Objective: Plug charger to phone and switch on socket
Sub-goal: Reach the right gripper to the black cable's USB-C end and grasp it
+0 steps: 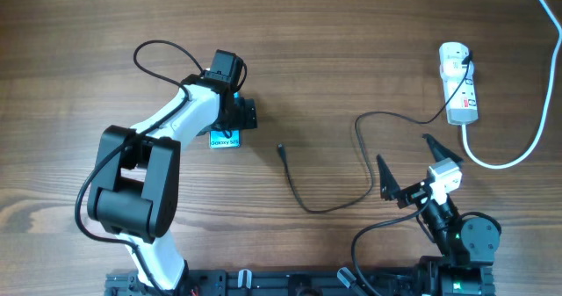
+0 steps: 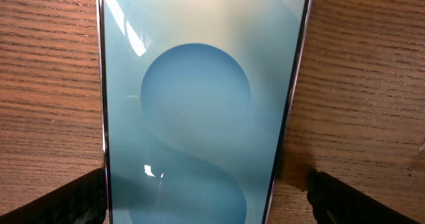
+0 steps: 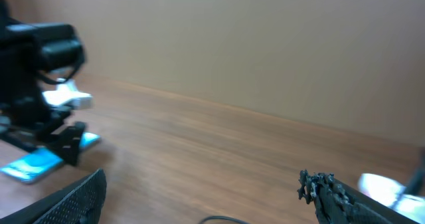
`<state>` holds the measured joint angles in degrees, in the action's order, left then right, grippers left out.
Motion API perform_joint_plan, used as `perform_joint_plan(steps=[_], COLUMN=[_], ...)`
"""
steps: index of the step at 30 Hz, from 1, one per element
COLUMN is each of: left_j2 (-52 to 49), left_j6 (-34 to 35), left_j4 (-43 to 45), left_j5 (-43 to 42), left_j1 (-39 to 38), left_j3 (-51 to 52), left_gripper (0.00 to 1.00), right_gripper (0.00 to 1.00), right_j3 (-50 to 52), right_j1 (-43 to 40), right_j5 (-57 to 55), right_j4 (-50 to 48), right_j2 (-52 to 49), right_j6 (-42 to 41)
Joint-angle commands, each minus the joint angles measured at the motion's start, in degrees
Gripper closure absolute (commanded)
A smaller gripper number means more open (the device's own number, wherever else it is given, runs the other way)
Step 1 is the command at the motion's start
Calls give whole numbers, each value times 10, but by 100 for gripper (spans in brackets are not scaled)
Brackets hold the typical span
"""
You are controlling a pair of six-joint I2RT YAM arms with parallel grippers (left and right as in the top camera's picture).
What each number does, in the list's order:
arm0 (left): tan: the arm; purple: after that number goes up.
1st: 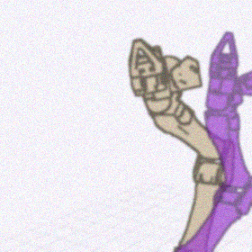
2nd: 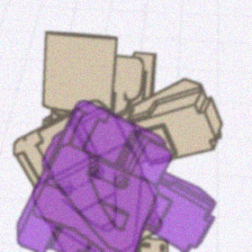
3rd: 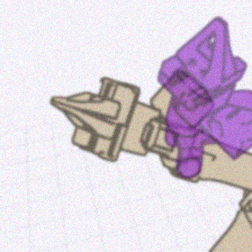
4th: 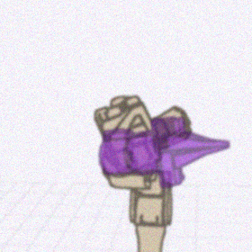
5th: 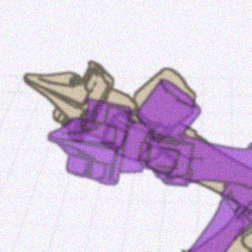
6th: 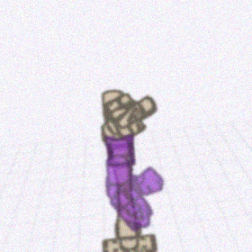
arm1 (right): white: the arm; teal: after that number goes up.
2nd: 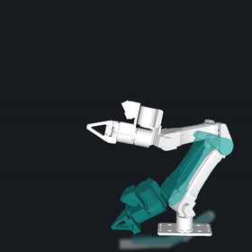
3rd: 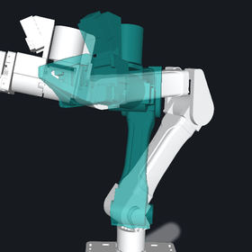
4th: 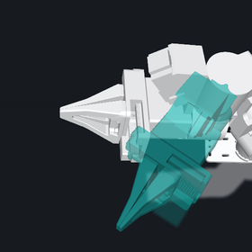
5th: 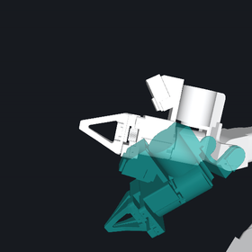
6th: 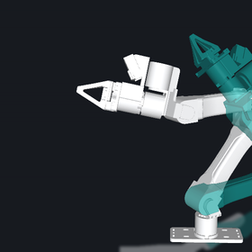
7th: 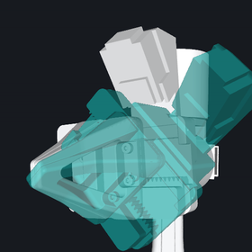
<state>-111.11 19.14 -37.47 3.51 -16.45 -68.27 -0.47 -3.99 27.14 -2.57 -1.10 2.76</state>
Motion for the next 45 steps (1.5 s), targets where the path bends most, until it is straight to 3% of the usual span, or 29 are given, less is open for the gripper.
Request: perform_joint_plan(steps=[1, 9, 18, 24, 25, 29, 33, 38, 45], left_j2=[-53, -53, -53, -53, -53, -53, -53, -53, -53], left_j6=[6, 6, 6, 8, 8, 8, 8, 8, 8], left_j4=[-9, -9, -13, -18, -18, -18, -17, 3, 12], left_j5=[-45, -45, -5, -6, -6, -7, -7, -7, -28], left_j1=[2, 2, 2, 2, 2, 9, 12, 12, 12], left_j3=[36, 36, 36, 36, 36, 36, 36, 35, 35], left_gripper=[0, 0, 0, 27, 26, 11, 10, 7, 21], right_gripper=[0, 0, 0, 0, 0, 0, 0, 0, 0], right_j3=[-40, -149, -377, -503, -515, -525, -524, -524, -524], right_j1=[3, 3, 3, 3, 3, 3, 3, 3, 16], right_j5=[49, 49, 64, 77, 86, 149, 231, 254, 254], right_j4=[-3, 60, 257, 433, 450, 437, 420, 403, 404], right_j2=[3, -67, -290, -437, -461, -540, -607, -689, -767], right_j6=[-45, -44, -28, 20, 18, -19, -82, -87, -57])
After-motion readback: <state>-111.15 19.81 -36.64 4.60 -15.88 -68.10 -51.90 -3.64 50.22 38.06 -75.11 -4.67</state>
